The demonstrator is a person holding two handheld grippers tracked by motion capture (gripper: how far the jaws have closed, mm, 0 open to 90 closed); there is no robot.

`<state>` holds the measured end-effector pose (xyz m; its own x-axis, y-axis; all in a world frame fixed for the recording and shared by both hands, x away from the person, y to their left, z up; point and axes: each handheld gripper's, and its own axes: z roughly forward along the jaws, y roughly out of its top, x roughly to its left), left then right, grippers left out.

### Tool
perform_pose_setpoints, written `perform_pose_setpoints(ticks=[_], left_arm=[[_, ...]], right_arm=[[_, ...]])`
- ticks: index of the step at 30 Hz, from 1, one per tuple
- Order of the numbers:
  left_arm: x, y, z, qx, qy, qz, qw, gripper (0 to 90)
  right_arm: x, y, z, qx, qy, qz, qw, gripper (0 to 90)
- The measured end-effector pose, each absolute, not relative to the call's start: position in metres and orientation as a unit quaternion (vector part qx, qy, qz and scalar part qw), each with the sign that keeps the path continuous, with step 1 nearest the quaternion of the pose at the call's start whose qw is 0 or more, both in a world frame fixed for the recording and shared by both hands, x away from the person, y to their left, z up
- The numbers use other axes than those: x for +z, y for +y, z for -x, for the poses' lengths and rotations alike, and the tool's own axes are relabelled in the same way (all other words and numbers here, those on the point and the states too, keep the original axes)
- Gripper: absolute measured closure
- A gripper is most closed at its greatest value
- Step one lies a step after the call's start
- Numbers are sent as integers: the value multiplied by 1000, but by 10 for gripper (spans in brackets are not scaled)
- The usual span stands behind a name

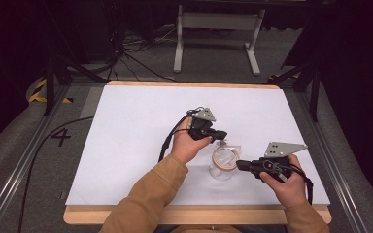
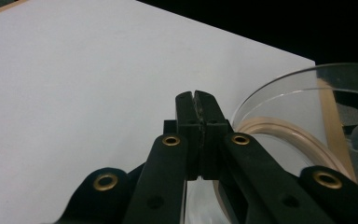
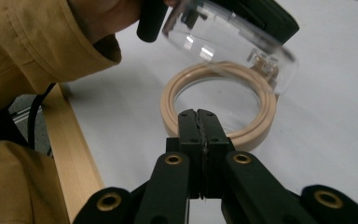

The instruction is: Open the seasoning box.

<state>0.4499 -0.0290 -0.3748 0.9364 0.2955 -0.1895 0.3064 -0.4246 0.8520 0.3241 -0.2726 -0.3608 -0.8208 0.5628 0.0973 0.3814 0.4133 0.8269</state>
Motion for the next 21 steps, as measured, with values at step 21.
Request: perform_pose_setpoints(ticks=[21], left_arm=[[-345,14,-435,32,199,-842,500,877]], right_arm=[[-356,-274,-330,479,827,-273,110,900]])
